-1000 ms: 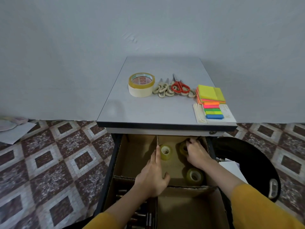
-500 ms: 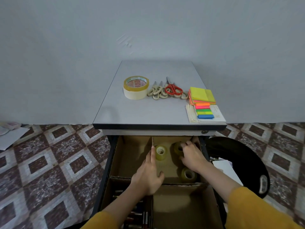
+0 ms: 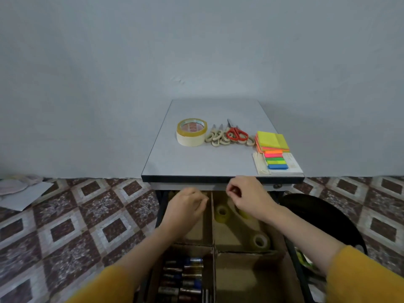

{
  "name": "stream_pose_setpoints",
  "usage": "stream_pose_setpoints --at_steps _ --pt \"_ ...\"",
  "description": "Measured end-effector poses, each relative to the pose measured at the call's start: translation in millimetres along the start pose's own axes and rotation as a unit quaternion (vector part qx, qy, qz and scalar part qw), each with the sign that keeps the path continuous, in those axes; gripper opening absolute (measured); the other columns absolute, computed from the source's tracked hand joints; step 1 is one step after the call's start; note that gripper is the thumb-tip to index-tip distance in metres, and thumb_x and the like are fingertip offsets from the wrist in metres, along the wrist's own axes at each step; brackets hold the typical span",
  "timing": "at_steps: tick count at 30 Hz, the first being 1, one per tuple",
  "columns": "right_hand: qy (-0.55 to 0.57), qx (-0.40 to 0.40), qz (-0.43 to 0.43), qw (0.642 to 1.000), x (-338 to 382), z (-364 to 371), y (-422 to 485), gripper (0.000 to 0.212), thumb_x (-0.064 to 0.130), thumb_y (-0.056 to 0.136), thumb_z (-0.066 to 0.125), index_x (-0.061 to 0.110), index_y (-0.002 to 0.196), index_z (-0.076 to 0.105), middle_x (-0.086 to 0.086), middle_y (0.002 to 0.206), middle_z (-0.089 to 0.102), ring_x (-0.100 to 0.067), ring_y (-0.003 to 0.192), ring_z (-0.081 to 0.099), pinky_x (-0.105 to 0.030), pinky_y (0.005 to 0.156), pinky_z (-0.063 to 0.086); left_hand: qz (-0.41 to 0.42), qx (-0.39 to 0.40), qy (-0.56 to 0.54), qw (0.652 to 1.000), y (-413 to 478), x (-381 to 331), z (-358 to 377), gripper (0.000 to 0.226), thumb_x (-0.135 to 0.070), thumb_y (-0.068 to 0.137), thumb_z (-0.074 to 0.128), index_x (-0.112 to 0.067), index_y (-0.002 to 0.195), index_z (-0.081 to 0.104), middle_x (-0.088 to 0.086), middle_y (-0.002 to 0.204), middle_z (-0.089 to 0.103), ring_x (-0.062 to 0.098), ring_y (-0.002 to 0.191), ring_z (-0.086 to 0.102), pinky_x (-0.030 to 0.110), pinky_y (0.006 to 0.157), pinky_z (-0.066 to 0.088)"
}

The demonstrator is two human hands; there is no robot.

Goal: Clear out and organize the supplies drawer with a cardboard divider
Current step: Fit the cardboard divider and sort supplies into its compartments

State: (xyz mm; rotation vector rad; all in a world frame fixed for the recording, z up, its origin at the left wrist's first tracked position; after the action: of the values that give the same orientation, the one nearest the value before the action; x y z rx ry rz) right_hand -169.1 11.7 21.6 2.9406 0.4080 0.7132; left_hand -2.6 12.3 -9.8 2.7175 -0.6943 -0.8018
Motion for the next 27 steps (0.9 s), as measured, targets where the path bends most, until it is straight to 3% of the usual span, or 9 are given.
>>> stream_pose_setpoints --at_steps 3,6,8,13,16,18,22,27 --pt "-0.001 -0.035 -0.011 0.999 10.9 -16.8 31.8 0.01 0.015 0.089 0.057 0.013 0.091 0.067 0.0 0.091 0.063 -0.012 0.084 0.056 -0.025 0.078 0.047 0.002 -0.068 -0.01 0.998 27.8 14.0 -27.7 0.015 -0.019 0.091 0.058 -0.01 0.094 0.069 0.0 0.091 0.066 0.008 0.084 0.058 0.028 0.079 0.051" --pt "0.003 -0.069 0.002 0.998 12.5 -29.4 61.5 0.011 0.013 0.087 0.057 0.011 0.089 0.067 0.001 0.083 0.06 -0.015 0.078 0.055 -0.026 0.068 0.042 -0.056 -0.1 -0.028 0.993 54.4 29.9 -45.7 0.017 -0.018 0.091 0.057 -0.008 0.098 0.069 0.003 0.096 0.066 0.009 0.082 0.056 0.026 0.075 0.048" --pt "-0.009 -0.076 0.009 0.997 12.1 -32.7 84.5 0.016 0.013 0.087 0.057 0.011 0.099 0.067 0.001 0.084 0.059 -0.016 0.082 0.055 -0.024 0.067 0.036 -0.087 -0.114 -0.024 0.989 73.9 44.1 -53.4 0.021 -0.018 0.091 0.057 -0.008 0.106 0.067 0.005 0.105 0.064 0.01 0.084 0.053 0.022 0.075 0.041" --pt "-0.028 -0.057 0.001 0.998 22.0 -30.9 131.8 0.043 0.011 0.086 0.055 0.018 0.128 0.055 -0.009 0.106 0.067 -0.027 0.101 0.059 -0.032 0.077 0.047 -0.145 -0.099 -0.038 0.984 113.9 69.6 -61.1 0.042 -0.023 0.09 0.059 -0.008 0.129 0.05 0.01 0.127 0.054 0.02 0.108 0.054 0.028 0.09 0.041" --pt "-0.077 -0.038 0.007 0.996 25.7 -26.3 154.5 0.051 0.012 0.088 0.051 0.021 0.138 0.046 -0.011 0.122 0.06 -0.029 0.114 0.053 -0.032 0.082 0.043 -0.164 -0.085 -0.045 0.982 130.2 80.0 -59.0 0.052 -0.025 0.088 0.063 -0.007 0.133 0.045 0.011 0.132 0.05 0.023 0.118 0.049 0.032 0.098 0.038" --pt "-0.086 -0.032 0.023 0.996 25.8 -23.7 165.7 0.048 0.014 0.088 0.051 0.021 0.136 0.048 -0.012 0.128 0.057 -0.029 0.118 0.05 -0.032 0.086 0.042 -0.164 -0.078 -0.045 0.982 135.5 84.8 -55.7 0.056 -0.026 0.086 0.065 -0.006 0.134 0.044 0.011 0.134 0.048 0.024 0.12 0.048 0.033 0.1 0.038" --pt "-0.083 -0.049 0.025 0.995 24.8 -17.5 176.5 0.034 0.023 0.09 0.056 0.019 0.123 0.062 -0.011 0.12 0.062 -0.028 0.111 0.055 -0.032 0.084 0.042 -0.166 -0.064 -0.043 0.983 137.4 92.2 -46.2 0.061 -0.027 0.084 0.068 -0.007 0.135 0.042 0.011 0.135 0.046 0.024 0.121 0.047 0.037 0.101 0.04" --pt "-0.059 -0.083 0.01 0.995 20.8 -17.6 172.9 0.033 0.029 0.091 0.057 0.018 0.121 0.063 -0.009 0.117 0.065 -0.027 0.109 0.057 -0.034 0.085 0.044 -0.171 -0.062 -0.043 0.982 139.5 97.7 -41.9 0.068 -0.028 0.082 0.069 -0.006 0.138 0.037 0.011 0.136 0.045 0.024 0.12 0.047 0.037 0.102 0.039"
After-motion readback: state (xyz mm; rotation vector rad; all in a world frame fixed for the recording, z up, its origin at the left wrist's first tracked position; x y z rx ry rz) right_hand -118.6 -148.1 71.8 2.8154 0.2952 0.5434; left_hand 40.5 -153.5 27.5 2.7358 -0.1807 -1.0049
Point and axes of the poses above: each hand's wrist, its own y-axis towards the middle knuckle, its own z-axis out of the palm, x = y × z, the point moved 4 cm from there along y, towards the middle knuckle
